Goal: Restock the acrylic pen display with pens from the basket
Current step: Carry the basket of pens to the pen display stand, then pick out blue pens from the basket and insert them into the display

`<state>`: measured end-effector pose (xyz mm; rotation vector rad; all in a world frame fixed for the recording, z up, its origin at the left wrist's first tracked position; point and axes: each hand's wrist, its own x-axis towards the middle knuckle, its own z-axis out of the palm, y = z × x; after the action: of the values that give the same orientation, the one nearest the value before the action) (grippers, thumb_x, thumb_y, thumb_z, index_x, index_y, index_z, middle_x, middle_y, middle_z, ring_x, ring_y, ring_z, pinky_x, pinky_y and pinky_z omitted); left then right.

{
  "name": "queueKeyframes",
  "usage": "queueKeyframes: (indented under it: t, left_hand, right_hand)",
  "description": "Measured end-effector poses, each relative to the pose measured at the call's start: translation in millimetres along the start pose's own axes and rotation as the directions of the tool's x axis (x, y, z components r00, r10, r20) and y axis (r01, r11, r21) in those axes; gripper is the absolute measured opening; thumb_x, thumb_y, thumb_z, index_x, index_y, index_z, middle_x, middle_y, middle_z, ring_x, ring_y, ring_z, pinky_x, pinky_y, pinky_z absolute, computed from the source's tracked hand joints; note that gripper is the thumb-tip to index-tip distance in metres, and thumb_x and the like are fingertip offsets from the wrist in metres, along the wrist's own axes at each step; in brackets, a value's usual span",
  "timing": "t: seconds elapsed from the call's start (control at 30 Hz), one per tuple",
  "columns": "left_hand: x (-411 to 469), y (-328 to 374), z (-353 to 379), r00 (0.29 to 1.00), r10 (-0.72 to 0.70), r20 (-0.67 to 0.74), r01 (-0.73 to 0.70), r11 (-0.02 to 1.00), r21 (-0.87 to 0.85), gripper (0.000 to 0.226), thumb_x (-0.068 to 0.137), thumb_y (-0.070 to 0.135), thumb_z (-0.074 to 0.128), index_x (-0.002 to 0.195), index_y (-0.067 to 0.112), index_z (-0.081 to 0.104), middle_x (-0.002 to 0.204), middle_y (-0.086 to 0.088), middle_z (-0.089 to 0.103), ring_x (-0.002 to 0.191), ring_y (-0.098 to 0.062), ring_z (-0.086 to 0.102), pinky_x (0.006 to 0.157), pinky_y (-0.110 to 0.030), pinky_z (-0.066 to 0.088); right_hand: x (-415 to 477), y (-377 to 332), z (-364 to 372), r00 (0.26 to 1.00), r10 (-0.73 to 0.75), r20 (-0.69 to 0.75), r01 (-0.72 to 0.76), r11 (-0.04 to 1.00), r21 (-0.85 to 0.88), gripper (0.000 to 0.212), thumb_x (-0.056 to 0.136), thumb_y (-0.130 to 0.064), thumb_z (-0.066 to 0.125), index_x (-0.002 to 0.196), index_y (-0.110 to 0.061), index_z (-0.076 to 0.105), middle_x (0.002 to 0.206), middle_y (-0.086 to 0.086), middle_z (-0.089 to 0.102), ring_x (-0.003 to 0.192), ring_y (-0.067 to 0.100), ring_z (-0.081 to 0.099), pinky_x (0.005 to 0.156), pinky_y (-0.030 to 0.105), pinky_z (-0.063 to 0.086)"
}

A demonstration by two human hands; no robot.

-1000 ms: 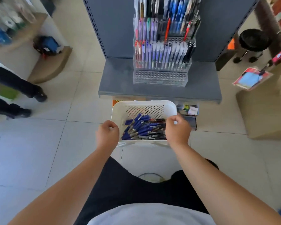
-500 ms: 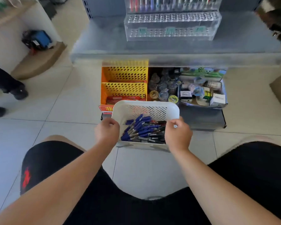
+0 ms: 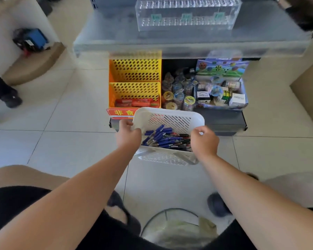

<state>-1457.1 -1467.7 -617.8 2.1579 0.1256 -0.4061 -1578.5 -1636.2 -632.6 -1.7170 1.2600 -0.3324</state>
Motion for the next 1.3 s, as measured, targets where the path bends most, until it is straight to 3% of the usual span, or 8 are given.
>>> queueKeyframes:
  t: [0.3,0.5,0.6,0.77,0.87,1.0,1.2,1.3]
  left_hand:
    - [44.5,-45.0,36.0,0.967,-0.107,0.231,0.127,0.989,-0.073,0.053,0.088,0.004,0.052,0.134,0.022,0.033,0.121,-0.004,0.049,0.105,-0.026,0.056,0.090,-0.048,0.056]
    - [59.8,-71.7,66.4,0.946,-0.123,0.300,0.131,0.991,-0.008,0.085,0.078,-0.013,0.061,0.143,0.026,0.023,0.137,-0.009,0.035,0.122,-0.030,0.045,0.083,-0.038,0.059]
    - [65.0,-95.0,69.3,0.935,-0.146,0.322,0.132,0.989,0.066,0.084,0.080,-0.011,0.061,0.142,0.028,0.022,0.142,-0.009,0.030,0.126,-0.032,0.043,0.087,-0.046,0.059]
    - [68.3,-108.8,69.9,0.918,-0.136,0.371,0.063,0.977,0.204,0.074,0.085,-0.009,0.059,0.140,0.025,0.024,0.138,-0.006,0.027,0.116,-0.026,0.043,0.059,-0.019,0.051]
    - [72.3,-110.0,72.5,0.906,-0.149,0.397,0.043,0.964,0.264,0.072,0.085,-0.008,0.059,0.140,0.024,0.026,0.141,-0.006,0.024,0.112,-0.022,0.042,0.059,-0.017,0.048]
    - [76.7,-108.9,76.3,0.907,-0.137,0.397,-0.018,0.931,0.363,0.067,0.088,-0.002,0.061,0.141,0.024,0.030,0.148,-0.004,0.018,0.112,-0.020,0.043,0.054,-0.014,0.045]
    - [66.5,-111.3,87.6,0.952,0.027,0.305,-0.210,0.782,0.587,0.060,0.082,0.006,0.064,0.137,0.019,0.044,0.149,-0.006,0.023,0.132,-0.030,0.030,0.103,-0.039,0.042]
    - [60.6,-109.1,92.2,0.929,0.055,0.367,-0.273,0.771,0.575,0.058,0.082,0.008,0.064,0.136,0.020,0.047,0.148,-0.007,0.027,0.134,-0.031,0.027,0.110,-0.042,0.036]
  right_hand:
    - [45.7,46.1,43.4,0.998,0.054,0.041,-0.055,0.997,0.044,0.018,0.093,-0.022,0.054,0.096,-0.013,0.070,0.106,0.007,0.068,0.082,0.016,0.058,0.055,0.017,0.037]
    - [76.4,66.1,66.1,0.994,0.096,0.056,-0.096,0.995,-0.007,0.017,0.093,-0.019,0.054,0.096,-0.016,0.071,0.116,0.009,0.068,0.090,0.020,0.059,0.064,0.020,0.040]
    - [78.5,77.0,73.4,0.989,0.098,0.112,-0.093,0.995,-0.046,0.016,0.093,-0.020,0.055,0.092,-0.017,0.070,0.110,0.008,0.067,0.092,0.021,0.060,0.068,0.022,0.038]
    - [75.3,97.0,78.0,0.974,0.130,0.185,-0.110,0.987,-0.114,0.015,0.092,-0.018,0.056,0.093,-0.015,0.070,0.113,0.006,0.068,0.089,0.018,0.056,0.068,0.021,0.035]
    - [78.7,97.4,81.7,0.973,0.132,0.189,-0.107,0.985,-0.139,0.015,0.089,-0.018,0.057,0.077,-0.022,0.065,0.122,0.008,0.066,0.098,0.022,0.060,0.062,0.016,0.032]
    - [82.3,90.8,80.6,0.968,0.143,0.204,-0.102,0.974,-0.202,0.010,0.090,-0.018,0.054,0.084,-0.020,0.063,0.113,0.002,0.063,0.101,0.023,0.059,0.073,0.023,0.035]
    - [66.0,107.3,77.8,0.976,-0.026,0.215,0.105,0.925,-0.365,0.018,0.089,-0.020,0.057,0.103,-0.013,0.068,0.137,0.003,0.055,0.112,0.028,0.060,0.077,0.027,0.043]
    - [59.4,112.4,73.8,0.967,-0.103,0.234,0.185,0.915,-0.359,0.020,0.091,-0.016,0.059,0.108,-0.010,0.069,0.149,0.004,0.049,0.126,0.024,0.054,0.088,0.027,0.043]
